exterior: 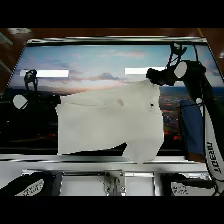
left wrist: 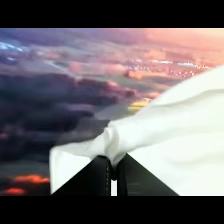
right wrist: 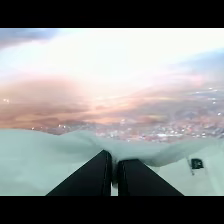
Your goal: Fold the shirts.
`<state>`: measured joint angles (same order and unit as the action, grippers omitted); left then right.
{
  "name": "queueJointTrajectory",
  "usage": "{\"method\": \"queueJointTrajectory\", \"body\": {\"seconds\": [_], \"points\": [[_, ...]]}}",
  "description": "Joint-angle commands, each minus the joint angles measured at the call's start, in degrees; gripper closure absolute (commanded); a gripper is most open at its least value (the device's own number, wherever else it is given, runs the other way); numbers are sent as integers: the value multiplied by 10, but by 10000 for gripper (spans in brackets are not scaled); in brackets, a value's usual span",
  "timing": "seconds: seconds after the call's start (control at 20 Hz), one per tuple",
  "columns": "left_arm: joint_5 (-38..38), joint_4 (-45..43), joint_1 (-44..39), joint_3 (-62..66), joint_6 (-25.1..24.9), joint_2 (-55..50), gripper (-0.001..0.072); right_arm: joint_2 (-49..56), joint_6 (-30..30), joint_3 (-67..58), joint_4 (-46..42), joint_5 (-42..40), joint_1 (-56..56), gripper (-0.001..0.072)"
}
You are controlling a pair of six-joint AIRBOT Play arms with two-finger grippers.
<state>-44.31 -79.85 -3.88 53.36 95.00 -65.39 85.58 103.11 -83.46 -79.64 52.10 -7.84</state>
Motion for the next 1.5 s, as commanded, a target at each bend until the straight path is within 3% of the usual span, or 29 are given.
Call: {"method": "queueJointTrajectory", "body": {"seconds": [0.0, 0.05, 0.15, 0.2, 0.35, 0.4, 0.45, 0.55, 0.7, 0.8, 1.15, 1.45], "points": [[25, 75, 0, 3, -2, -89, 330, 64, 24, 1, 66, -15, 0, 97], [9, 75, 3, 4, -2, -89, 15, 66, 21, 1, 66, -8, 0, 30], [-102, 69, 32, 22, -14, -88, 0, 57, -6, 1, 47, 36, 14, 31], [-166, 63, 56, 28, -54, -85, 0, 50, -32, 1, 31, 84, 28, 31], [-305, 62, 159, 22, -130, -50, 9, 38, -127, 3, -44, 303, 88, 43], [-337, 62, 200, 11, -152, -28, 10, 33, -160, 19, -61, 372, 111, 107], [-367, 62, 238, -6, -175, -7, 10, 19, -180, 53, -59, 404, 134, 107], [-405, 65, 315, -68, -204, 31, -8, -23, -194, 149, 1, 383, 185, 107], [-390, 139, 383, -173, -224, 47, -8, -87, -210, 279, 132, 271, 240, 101], [-368, 141, 374, -221, -238, 45, -8, -109, -226, 318, 170, 245, 250, 101], [-289, 144, 262, -291, -223, 26, -8, -112, -233, 323, 170, 247, 248, 101], [-212, 204, 200, -291, -207, -40, -5, -112, -233, 323, 170, 251, 248, 101]]}}
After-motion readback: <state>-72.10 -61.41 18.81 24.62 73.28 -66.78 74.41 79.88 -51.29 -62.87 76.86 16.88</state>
